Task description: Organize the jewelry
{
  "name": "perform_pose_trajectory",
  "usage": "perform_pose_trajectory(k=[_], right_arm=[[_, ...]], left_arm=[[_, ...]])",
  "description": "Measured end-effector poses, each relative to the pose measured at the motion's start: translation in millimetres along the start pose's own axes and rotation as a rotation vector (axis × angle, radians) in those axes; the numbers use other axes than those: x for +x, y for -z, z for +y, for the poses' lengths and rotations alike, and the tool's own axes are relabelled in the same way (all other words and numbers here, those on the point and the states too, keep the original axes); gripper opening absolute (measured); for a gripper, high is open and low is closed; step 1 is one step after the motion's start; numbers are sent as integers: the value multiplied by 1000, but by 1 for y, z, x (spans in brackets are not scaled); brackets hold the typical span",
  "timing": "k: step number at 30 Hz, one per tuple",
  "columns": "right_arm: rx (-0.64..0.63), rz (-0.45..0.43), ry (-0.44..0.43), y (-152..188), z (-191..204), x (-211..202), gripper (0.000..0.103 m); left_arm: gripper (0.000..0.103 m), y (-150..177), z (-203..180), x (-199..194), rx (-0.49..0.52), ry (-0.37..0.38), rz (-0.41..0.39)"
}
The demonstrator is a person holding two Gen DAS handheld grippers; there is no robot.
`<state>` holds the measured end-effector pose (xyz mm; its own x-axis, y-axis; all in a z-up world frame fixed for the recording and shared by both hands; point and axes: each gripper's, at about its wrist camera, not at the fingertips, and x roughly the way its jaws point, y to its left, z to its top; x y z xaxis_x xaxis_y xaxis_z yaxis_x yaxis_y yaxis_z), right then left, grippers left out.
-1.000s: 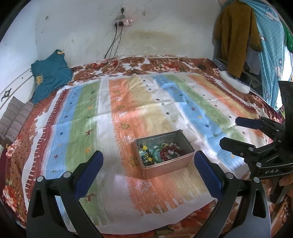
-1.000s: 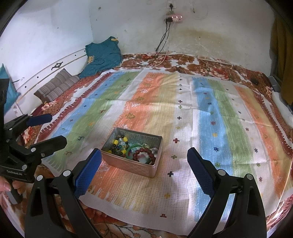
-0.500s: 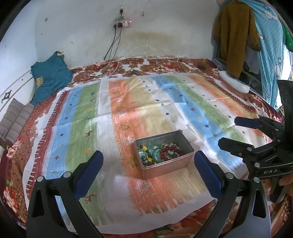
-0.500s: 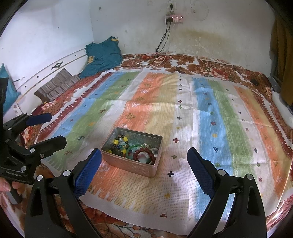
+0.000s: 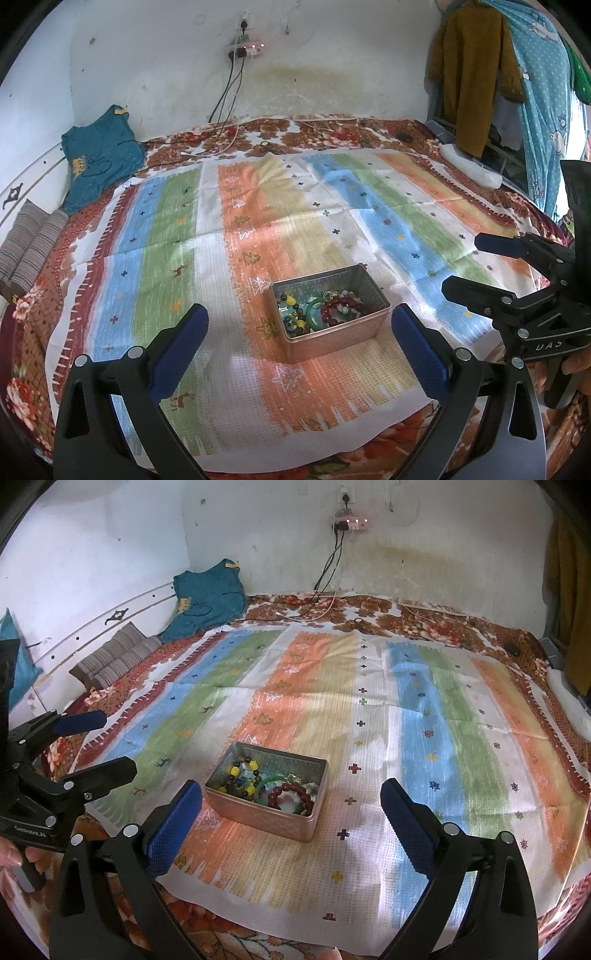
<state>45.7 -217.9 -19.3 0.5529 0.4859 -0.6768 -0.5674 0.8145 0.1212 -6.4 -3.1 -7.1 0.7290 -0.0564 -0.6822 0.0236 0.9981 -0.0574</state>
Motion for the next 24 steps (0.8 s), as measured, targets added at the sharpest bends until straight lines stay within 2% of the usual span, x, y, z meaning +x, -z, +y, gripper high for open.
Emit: perform_pose_trajectory(k=[24], right_arm=[[-1,-10,-4,-1,2,-2,98]], left_arm=[[97,-4,-3,-1,1,-9,-8]])
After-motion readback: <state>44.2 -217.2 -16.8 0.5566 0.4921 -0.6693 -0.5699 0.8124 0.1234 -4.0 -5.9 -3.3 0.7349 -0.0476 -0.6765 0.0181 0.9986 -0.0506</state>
